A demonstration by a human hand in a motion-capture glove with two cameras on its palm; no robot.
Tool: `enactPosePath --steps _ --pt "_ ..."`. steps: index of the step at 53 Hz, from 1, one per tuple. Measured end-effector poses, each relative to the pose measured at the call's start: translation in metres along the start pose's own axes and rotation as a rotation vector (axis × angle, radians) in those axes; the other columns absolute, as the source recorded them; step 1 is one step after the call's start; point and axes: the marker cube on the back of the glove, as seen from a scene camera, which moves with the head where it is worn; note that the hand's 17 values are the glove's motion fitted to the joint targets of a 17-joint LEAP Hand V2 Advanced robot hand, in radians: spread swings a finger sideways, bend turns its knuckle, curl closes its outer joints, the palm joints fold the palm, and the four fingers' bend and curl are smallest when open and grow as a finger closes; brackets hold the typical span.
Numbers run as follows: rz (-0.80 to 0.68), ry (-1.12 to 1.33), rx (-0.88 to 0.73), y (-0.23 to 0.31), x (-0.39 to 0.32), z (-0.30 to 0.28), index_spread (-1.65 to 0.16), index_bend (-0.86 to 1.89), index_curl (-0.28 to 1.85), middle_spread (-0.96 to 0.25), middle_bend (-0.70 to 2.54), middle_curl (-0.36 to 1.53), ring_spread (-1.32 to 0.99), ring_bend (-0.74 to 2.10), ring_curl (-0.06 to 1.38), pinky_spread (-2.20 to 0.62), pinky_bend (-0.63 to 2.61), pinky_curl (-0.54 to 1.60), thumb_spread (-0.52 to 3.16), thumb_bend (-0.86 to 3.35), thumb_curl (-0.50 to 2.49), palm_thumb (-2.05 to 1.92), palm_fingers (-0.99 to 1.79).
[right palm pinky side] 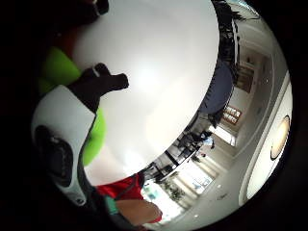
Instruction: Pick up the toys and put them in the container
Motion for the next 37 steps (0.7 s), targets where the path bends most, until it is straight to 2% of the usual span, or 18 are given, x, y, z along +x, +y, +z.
enactPosePath --steps 9,14,20,25,26,28,37 --pt "0.010 -0.017 0.029 -0.002 -0.001 0.001 -0.40 0.11 0.17 0.04 -0.02 0.08 -0.08 1.05 0.46 -0.15 1.64 0.41 1.18 0.05 0.40 0.30 -0.14" --pt "0.028 -0.029 0.125 -0.001 -0.004 0.002 -0.42 0.22 0.21 0.03 0.00 0.04 -0.18 1.19 0.49 -0.27 1.72 0.41 1.25 0.11 0.44 0.41 0.06" --pt "0.019 -0.039 0.218 0.000 -0.008 0.000 -0.43 0.41 0.29 0.01 0.08 0.03 -0.29 1.23 0.48 -0.34 1.63 0.38 1.28 0.16 0.48 0.52 0.26" --pt "0.002 -0.013 0.291 0.005 -0.012 -0.003 -0.43 0.52 0.35 -0.06 0.19 0.08 -0.37 1.17 0.46 -0.37 1.50 0.35 1.14 0.20 0.57 0.65 0.43" --pt "-0.005 -0.006 0.303 0.006 -0.013 -0.004 -0.44 0.64 0.39 -0.12 0.36 0.12 -0.38 1.18 0.47 -0.37 1.41 0.32 1.09 0.23 0.60 0.71 0.69" --pt "-0.017 0.002 0.320 0.009 -0.015 -0.008 -0.44 0.66 0.38 -0.16 0.38 0.12 -0.40 1.14 0.44 -0.37 1.35 0.30 1.03 0.23 0.63 0.73 0.73" --pt "-0.042 -0.018 0.346 0.026 -0.027 -0.037 -0.41 0.85 0.55 -0.31 0.49 0.19 -0.45 1.12 0.47 -0.38 1.21 0.31 0.80 0.23 0.75 0.77 0.85"
